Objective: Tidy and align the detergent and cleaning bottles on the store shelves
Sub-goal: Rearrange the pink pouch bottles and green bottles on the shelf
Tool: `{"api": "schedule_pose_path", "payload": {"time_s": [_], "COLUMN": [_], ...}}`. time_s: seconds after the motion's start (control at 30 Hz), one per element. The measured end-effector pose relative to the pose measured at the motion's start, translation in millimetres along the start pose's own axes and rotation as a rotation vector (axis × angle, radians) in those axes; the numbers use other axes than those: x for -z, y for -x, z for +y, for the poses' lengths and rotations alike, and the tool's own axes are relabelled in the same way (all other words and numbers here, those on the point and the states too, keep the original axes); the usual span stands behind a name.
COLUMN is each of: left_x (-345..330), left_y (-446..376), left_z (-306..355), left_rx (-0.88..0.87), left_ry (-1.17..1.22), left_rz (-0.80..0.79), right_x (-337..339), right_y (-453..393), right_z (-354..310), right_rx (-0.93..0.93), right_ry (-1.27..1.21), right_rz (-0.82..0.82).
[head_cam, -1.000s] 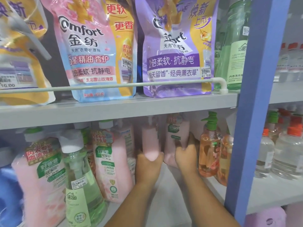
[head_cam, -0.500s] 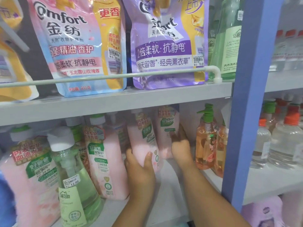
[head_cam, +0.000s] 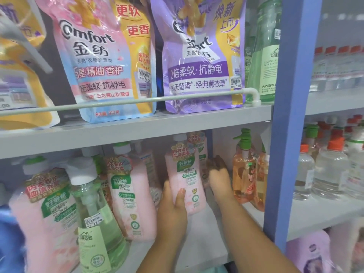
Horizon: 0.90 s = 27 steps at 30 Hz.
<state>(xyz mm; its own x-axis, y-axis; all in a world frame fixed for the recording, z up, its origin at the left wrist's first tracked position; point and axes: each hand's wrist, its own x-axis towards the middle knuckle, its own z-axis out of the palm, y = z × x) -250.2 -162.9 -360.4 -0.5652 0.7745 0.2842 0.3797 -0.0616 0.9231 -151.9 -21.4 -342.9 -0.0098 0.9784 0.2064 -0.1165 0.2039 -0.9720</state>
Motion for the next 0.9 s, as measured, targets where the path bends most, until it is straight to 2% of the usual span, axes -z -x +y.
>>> {"api": "schedule_pose_path", "payload": {"time_s": [0.1, 0.23, 0.3, 0.4, 0.5, 0.63, 0.73, 0.9], "left_x": [-3.5, -14.9, -17.0, -18.3, -20.1, -33.2, -39.1, -39.8], "left_y": [-5.8, -18.1, -25.8, -36.7, -48.2, -60.5, -56.9, -53.1], "left_z": [5.4, 16.3, 18.0, 18.2, 20.7, 19.8, 10.4, -1.9], "left_rx": [-0.036, -0.038, -0.013, 0.067, 0.177, 0.318, 0.231, 0.151], "left_ry": [-0.02, -0.009, -0.002, 0.109, 0.114, 0.104, 0.124, 0.206], "left_rz": [-0.108, -0.324, -0.371, -0.224, -0.062, -0.107, -0.126, -0.136], "right_x": [6.1, 6.3, 6.5, 10.0, 10.2, 11.6, 8.4, 5.6], "right_y": [27.5, 49.9, 45.6, 35.8, 32.8, 29.7, 26.7, 30.1], "right_z": [-12.3, -11.5, -10.7, -7.0, -1.5, 3.4, 3.8, 6.1], "right_rx": [0.108, 0.224, 0.21, 0.207, 0.205, 0.15, 0.176, 0.144], "right_ry": [0.026, 0.441, 0.504, 0.459, 0.409, 0.321, 0.319, 0.527], "right_rz": [0.024, 0.009, 0.042, 0.095, 0.096, 0.057, 0.043, 0.078]}}
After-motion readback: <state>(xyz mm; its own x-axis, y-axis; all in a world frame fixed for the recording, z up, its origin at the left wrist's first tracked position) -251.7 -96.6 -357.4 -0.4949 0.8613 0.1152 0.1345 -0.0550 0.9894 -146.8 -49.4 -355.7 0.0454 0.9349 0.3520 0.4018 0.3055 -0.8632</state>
